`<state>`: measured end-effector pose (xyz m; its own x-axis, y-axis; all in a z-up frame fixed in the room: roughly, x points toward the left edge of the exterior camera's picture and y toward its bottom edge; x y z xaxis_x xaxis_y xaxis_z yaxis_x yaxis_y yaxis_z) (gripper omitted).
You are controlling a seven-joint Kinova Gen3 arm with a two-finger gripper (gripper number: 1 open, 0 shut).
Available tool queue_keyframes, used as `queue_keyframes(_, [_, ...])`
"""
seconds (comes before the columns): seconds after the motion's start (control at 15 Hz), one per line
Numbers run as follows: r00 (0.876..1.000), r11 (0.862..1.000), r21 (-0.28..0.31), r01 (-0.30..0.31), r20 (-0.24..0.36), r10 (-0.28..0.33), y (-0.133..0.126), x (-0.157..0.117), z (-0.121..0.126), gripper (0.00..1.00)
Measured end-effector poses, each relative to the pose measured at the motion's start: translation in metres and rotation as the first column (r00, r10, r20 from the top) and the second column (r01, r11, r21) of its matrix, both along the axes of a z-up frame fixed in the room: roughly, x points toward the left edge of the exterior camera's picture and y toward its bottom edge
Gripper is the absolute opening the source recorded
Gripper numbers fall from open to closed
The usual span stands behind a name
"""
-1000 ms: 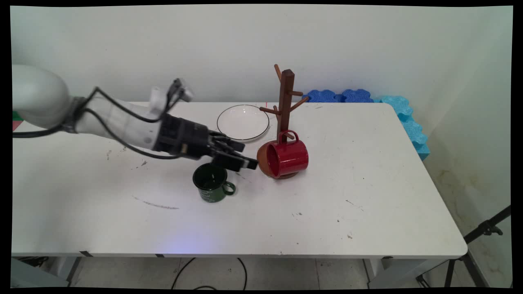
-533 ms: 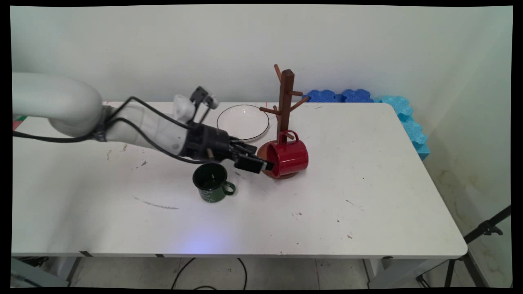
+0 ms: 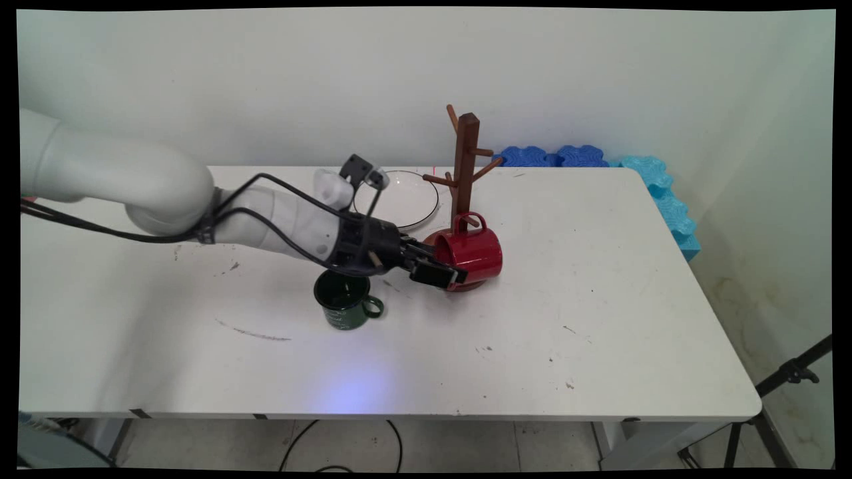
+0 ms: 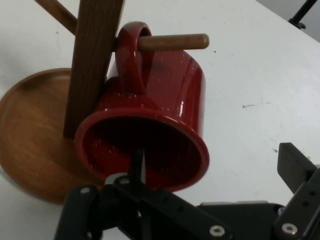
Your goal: Pick up the red mug from the rack
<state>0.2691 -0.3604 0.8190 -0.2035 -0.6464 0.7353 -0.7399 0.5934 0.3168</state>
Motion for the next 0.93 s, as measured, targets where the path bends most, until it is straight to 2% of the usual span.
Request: queue_keyframes(0.93, [1.000, 1.000, -0.008, -0.018, -0.015, 0.018, -0.013, -0.021, -0.022, 1.00])
